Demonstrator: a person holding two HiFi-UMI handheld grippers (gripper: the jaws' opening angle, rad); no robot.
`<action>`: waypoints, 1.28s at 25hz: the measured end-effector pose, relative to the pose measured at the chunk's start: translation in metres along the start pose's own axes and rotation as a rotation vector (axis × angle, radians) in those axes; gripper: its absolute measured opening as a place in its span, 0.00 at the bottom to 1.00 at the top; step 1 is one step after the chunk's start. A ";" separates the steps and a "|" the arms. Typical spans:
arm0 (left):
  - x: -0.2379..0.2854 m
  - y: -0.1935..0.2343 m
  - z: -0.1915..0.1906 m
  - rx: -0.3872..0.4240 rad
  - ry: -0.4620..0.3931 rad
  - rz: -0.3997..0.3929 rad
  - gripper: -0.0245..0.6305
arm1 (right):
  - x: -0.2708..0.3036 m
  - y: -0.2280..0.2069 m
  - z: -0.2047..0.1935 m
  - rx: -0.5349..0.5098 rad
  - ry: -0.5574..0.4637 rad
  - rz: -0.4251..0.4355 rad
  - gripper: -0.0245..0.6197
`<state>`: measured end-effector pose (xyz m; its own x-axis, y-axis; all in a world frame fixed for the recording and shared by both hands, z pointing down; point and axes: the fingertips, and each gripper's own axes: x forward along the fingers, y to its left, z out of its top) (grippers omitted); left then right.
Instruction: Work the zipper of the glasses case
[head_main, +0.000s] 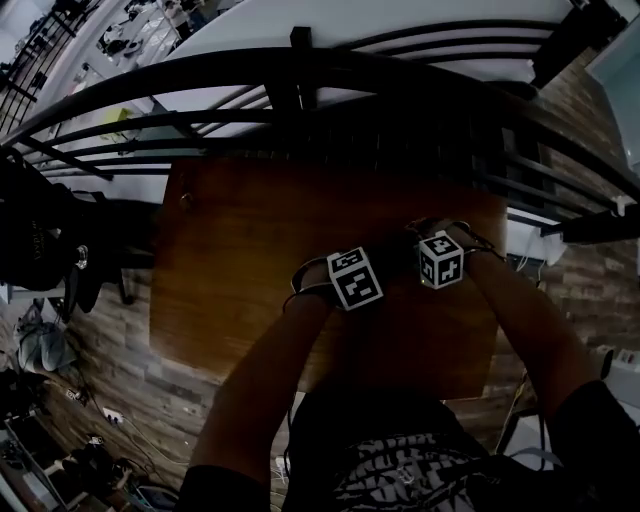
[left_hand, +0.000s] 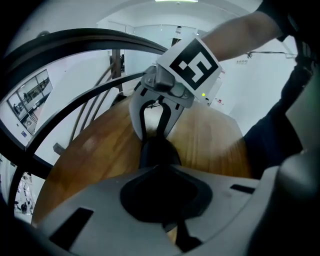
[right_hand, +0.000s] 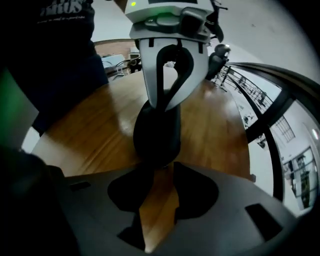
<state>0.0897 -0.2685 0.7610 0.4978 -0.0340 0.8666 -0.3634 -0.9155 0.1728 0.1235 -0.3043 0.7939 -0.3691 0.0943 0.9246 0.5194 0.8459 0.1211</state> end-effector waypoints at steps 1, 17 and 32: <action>0.000 0.001 -0.001 0.001 0.003 0.006 0.04 | 0.002 0.000 0.001 -0.038 0.004 0.015 0.20; 0.004 -0.003 -0.005 -0.134 -0.065 -0.045 0.04 | -0.010 0.045 0.013 0.271 0.011 -0.097 0.04; -0.010 0.002 0.007 -0.190 -0.162 -0.114 0.04 | 0.039 0.035 0.122 1.227 -0.193 -0.279 0.04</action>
<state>0.0891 -0.2727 0.7495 0.6581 -0.0125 0.7528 -0.4310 -0.8261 0.3630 0.0338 -0.2068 0.7898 -0.5095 -0.1773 0.8420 -0.6069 0.7677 -0.2056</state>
